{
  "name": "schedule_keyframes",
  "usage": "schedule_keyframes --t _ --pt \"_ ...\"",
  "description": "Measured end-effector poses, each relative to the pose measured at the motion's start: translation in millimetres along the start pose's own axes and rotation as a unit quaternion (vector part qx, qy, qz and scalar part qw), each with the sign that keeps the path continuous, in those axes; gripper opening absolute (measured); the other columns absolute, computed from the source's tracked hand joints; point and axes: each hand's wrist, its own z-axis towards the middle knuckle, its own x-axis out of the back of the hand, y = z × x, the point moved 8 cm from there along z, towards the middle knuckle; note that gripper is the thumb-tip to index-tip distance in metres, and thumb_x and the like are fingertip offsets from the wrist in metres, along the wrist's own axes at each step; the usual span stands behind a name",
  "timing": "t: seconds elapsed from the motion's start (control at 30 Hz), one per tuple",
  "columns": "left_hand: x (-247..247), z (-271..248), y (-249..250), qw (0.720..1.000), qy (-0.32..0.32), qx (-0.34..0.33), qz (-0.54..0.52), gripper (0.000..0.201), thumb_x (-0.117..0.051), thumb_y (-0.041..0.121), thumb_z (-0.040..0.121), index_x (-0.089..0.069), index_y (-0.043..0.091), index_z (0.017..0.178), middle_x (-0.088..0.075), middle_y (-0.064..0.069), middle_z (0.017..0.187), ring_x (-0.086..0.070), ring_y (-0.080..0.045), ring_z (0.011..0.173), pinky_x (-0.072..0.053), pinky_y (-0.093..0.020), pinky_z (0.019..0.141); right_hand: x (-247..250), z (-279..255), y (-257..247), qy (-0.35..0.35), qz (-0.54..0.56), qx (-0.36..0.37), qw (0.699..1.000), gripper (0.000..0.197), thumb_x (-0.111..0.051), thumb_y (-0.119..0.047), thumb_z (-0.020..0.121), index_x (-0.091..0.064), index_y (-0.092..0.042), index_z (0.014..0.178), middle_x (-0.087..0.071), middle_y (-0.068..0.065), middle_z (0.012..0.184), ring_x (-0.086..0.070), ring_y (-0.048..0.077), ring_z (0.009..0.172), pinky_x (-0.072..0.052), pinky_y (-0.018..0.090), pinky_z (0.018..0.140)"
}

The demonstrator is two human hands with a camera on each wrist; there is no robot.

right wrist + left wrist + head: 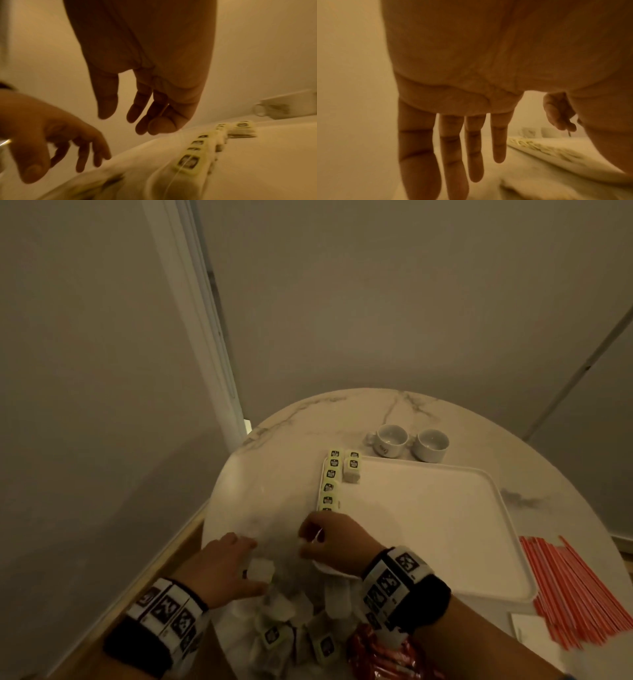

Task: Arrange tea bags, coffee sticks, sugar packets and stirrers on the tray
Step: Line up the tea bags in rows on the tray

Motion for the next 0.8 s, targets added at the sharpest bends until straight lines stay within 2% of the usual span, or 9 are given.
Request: schedule_keyframes --t 0.1,0.2,0.37,0.5,0.53,0.6,0.67,0.73,0.8 --pt "-22.5 -16.8 -3.8 1.000 -0.014 0.007 0.015 0.100 -0.067 0.070 0.064 -0.023 0.032 0.145 -0.032 0.006 0.136 -0.044 -0.016 0.121 -0.042 -0.029 0.099 -38.6 -17.4 -13.5 -0.054 -0.132 0.058 0.988 0.038 -0.069 -0.032 0.083 -0.059 -0.020 0.118 -0.057 0.003 0.116 -0.052 0.021 0.105 -0.044 0.030 0.091" --pt "-38.0 -27.2 -0.5 1.000 -0.017 -0.002 -0.009 0.100 -0.075 0.061 0.062 -0.024 0.033 0.143 -0.024 0.005 0.135 -0.047 -0.017 0.118 -0.045 -0.029 0.097 -74.6 -28.6 -17.2 -0.089 -0.253 0.098 0.958 0.049 -0.067 -0.037 0.083 -0.051 -0.021 0.126 -0.050 0.008 0.123 -0.043 0.031 0.114 -0.042 0.045 0.097" --pt "-42.9 -32.9 23.0 0.997 0.047 -0.062 -0.014 0.070 -0.069 0.050 0.074 -0.033 0.036 0.132 -0.026 0.006 0.122 -0.052 -0.013 0.101 -0.045 -0.024 0.088 -93.8 -36.1 -25.5 -0.084 -0.320 0.129 0.935 0.056 -0.061 -0.038 0.087 -0.043 -0.010 0.132 -0.046 0.016 0.124 -0.042 0.037 0.113 -0.041 0.049 0.090" --pt "-48.4 -24.3 34.0 0.993 0.065 -0.089 -0.031 0.035 -0.058 0.036 0.088 -0.047 0.029 0.121 -0.034 0.006 0.117 -0.049 -0.009 0.092 -0.039 -0.017 0.080 -86.2 -32.0 -27.7 -0.059 -0.304 0.097 0.946 0.038 -0.053 -0.025 0.094 -0.049 -0.012 0.129 -0.052 0.015 0.117 -0.050 0.036 0.107 -0.044 0.045 0.086" --pt "-49.2 -21.1 34.1 0.992 0.074 -0.091 -0.037 0.025 -0.054 0.033 0.092 -0.052 0.025 0.115 -0.037 0.005 0.116 -0.048 -0.009 0.089 -0.038 -0.017 0.078 -80.9 -30.4 -29.1 -0.047 -0.293 0.087 0.951 0.033 -0.051 -0.021 0.094 -0.053 -0.012 0.126 -0.054 0.015 0.114 -0.053 0.036 0.106 -0.045 0.044 0.086" --pt "-45.1 -18.6 36.5 0.989 0.093 -0.099 -0.058 0.018 -0.049 0.034 0.095 -0.058 0.021 0.103 -0.043 0.004 0.109 -0.049 -0.009 0.085 -0.037 -0.018 0.073 -65.6 -28.5 -28.9 -0.020 -0.234 0.059 0.970 0.027 -0.050 -0.019 0.093 -0.059 -0.011 0.117 -0.056 0.013 0.113 -0.055 0.034 0.106 -0.045 0.042 0.091" --pt "-34.4 -18.2 39.6 0.979 0.127 -0.116 -0.110 0.013 -0.052 0.034 0.094 -0.056 0.027 0.084 -0.046 0.009 0.097 -0.049 -0.005 0.079 -0.037 -0.015 0.069 -45.6 -28.6 -26.8 0.019 -0.136 0.043 0.990 0.022 -0.054 -0.019 0.091 -0.063 -0.009 0.109 -0.061 0.011 0.109 -0.057 0.028 0.102 -0.044 0.035 0.092" --pt "-16.0 -20.8 41.7 0.958 0.177 -0.124 -0.190 0.022 -0.063 0.029 0.089 -0.051 0.034 0.072 -0.049 0.013 0.084 -0.049 -0.001 0.073 -0.038 -0.012 0.064 -22.5 -30.4 -23.8 0.061 -0.001 0.032 0.998 0.013 -0.059 -0.015 0.089 -0.064 -0.010 0.100 -0.066 0.007 0.093 -0.060 0.018 0.083 -0.047 0.029 0.081" --pt "2.2 -22.3 42.2 0.931 0.214 -0.118 -0.273 0.019 -0.071 0.034 0.081 -0.058 0.028 0.068 -0.056 0.007 0.073 -0.053 -0.005 0.067 -0.039 -0.015 0.061 1.2 -33.4 -22.0 0.097 0.159 0.024 0.982 0.014 -0.064 -0.005 0.085 -0.062 -0.014 0.096 -0.064 0.000 0.073 -0.059 0.008 0.062 -0.049 0.022 0.064"
